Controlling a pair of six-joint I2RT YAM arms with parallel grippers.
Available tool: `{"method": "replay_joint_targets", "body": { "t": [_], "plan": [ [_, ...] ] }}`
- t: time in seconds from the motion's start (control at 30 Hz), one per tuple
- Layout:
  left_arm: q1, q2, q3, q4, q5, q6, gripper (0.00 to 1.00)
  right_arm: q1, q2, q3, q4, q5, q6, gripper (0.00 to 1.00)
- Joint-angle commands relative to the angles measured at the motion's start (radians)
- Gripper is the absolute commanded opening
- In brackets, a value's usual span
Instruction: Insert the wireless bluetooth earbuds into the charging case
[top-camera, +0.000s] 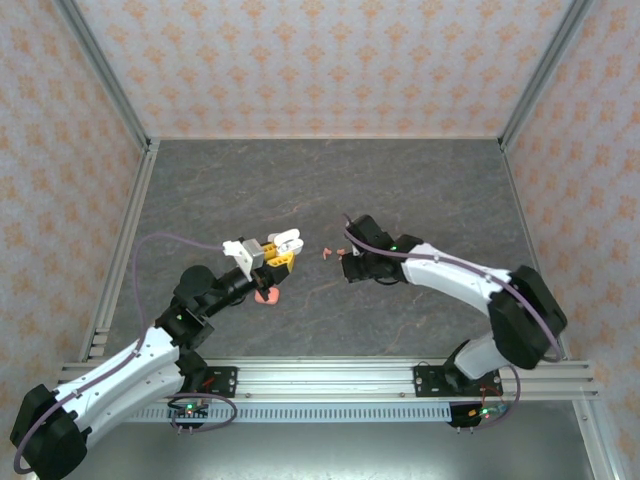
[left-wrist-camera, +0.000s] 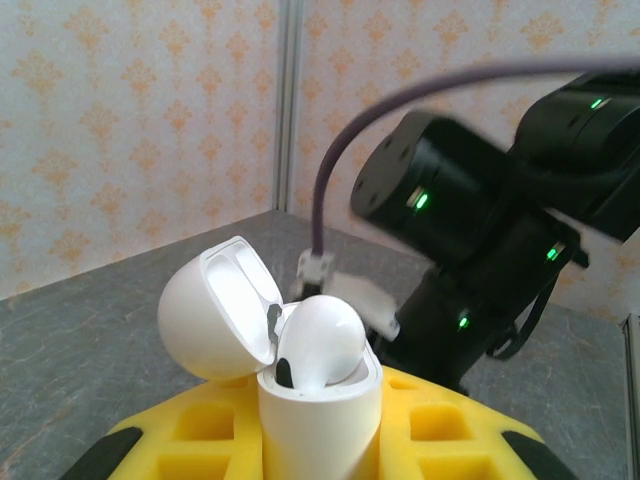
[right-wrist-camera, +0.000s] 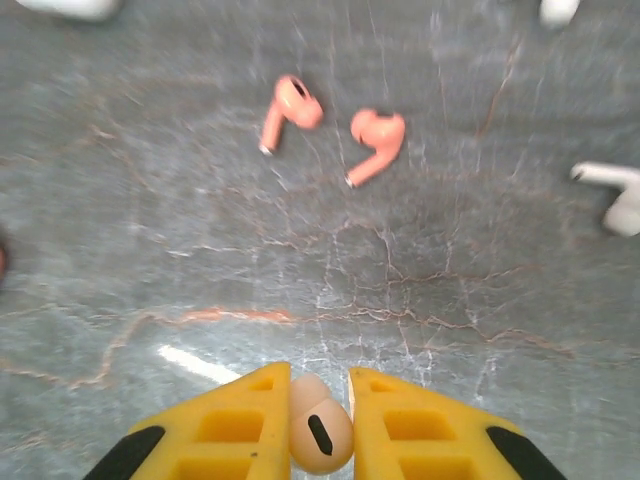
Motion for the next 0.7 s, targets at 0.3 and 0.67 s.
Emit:
{"method": "replay_joint_targets", "body": {
  "t": [0.3, 0.67],
  "plan": [
    [-0.009, 0.086, 0.049, 0.099, 0.122, -0.063, 0.00, 0.017, -0.352, 0.068, 0.001, 0.093, -0.387, 0.18],
    [-0.016, 0.208, 0.119, 0.162, 0.235, -0.122, 0.00, 0.146, -0.372, 0.173, 0.060, 0.113, -0.571, 0.18]
  ]
}}
